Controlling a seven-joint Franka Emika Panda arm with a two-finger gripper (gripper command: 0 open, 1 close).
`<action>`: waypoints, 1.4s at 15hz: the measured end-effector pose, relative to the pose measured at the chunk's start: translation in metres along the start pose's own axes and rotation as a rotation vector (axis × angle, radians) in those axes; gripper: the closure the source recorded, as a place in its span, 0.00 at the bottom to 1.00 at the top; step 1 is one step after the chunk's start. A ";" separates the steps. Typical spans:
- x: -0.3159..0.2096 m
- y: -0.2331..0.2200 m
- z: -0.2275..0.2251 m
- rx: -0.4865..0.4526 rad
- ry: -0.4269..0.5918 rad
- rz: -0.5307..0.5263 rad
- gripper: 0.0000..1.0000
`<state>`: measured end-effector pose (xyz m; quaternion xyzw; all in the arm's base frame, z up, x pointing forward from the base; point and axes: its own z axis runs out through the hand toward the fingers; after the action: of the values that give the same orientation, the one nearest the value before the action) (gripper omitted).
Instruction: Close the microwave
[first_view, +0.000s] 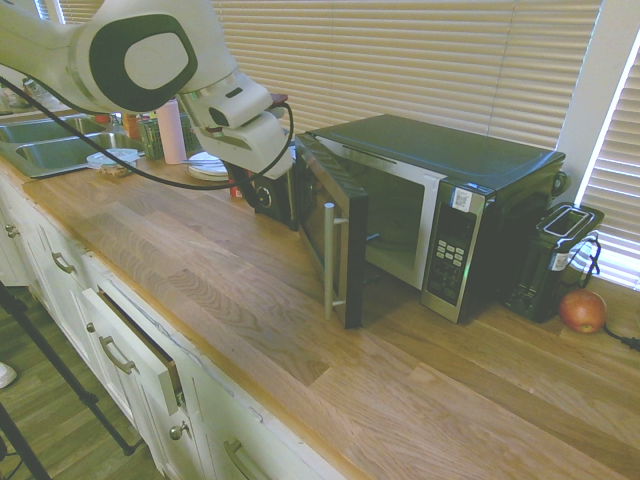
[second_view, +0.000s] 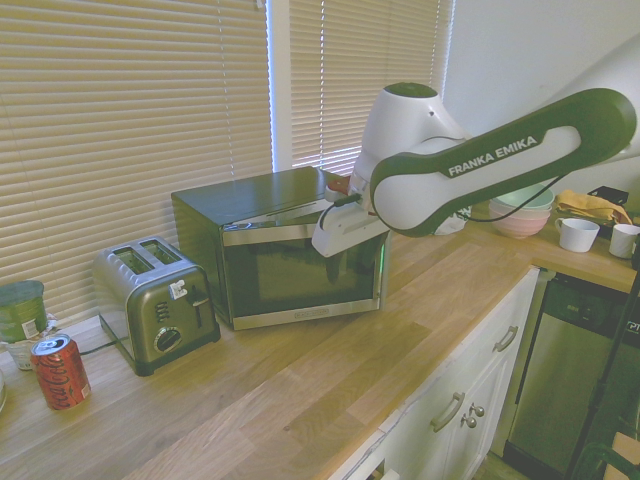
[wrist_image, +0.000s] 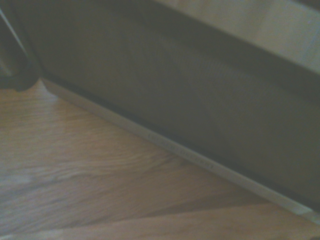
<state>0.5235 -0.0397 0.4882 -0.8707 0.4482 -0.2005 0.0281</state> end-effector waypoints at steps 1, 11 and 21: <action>0.008 -0.002 0.002 0.001 0.002 0.009 0.00; 0.051 -0.014 0.008 0.010 0.024 0.060 0.00; 0.098 -0.031 0.028 -0.006 0.022 0.112 0.00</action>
<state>0.6086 -0.1019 0.5017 -0.8421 0.4972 -0.2066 0.0318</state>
